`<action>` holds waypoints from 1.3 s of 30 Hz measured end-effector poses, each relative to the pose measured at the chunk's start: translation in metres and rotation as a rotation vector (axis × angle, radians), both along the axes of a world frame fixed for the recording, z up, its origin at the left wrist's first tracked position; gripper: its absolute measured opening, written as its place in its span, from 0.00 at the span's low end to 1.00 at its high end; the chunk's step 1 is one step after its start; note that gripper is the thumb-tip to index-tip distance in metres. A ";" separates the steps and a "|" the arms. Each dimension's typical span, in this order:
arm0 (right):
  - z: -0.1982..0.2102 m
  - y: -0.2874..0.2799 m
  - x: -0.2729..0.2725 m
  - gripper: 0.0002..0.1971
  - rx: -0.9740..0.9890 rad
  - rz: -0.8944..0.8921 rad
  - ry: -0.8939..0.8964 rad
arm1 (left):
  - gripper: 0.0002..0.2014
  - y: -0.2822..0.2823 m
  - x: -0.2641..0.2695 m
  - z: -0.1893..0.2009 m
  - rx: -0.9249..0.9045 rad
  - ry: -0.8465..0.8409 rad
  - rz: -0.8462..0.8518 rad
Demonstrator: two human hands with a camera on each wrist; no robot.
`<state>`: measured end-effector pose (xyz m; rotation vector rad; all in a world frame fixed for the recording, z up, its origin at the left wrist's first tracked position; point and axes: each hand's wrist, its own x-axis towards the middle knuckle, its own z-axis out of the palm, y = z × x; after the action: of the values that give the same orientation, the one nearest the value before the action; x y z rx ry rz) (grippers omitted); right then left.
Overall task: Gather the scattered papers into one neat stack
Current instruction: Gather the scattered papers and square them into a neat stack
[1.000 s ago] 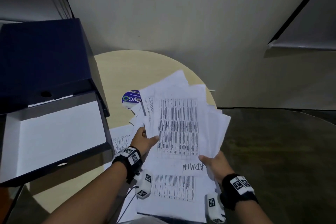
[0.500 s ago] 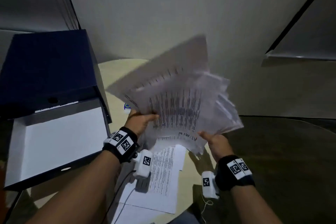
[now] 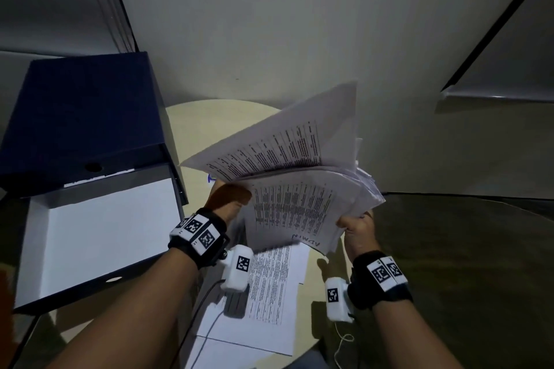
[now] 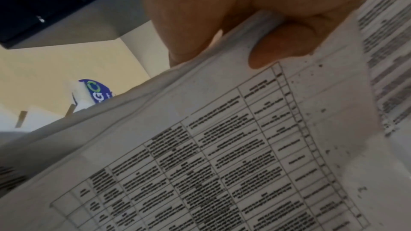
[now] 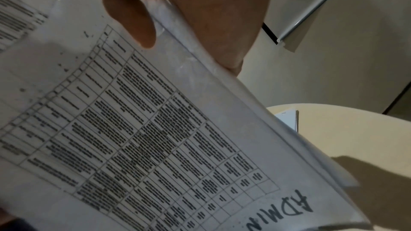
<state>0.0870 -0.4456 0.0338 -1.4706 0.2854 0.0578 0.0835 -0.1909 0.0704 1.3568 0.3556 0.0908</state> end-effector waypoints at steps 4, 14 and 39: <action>0.004 0.001 0.000 0.31 0.029 0.032 -0.020 | 0.08 0.003 0.000 -0.001 0.020 -0.015 -0.031; 0.001 0.003 0.003 0.27 0.071 0.047 -0.047 | 0.27 0.009 -0.005 0.011 -0.409 -0.350 -0.155; -0.004 -0.007 0.010 0.17 -0.154 0.084 -0.040 | 0.11 0.015 0.005 0.028 0.161 -0.337 0.081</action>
<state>0.0967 -0.4525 0.0296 -1.6347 0.1989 0.0760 0.0883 -0.1760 0.0983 1.4562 0.1204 0.4176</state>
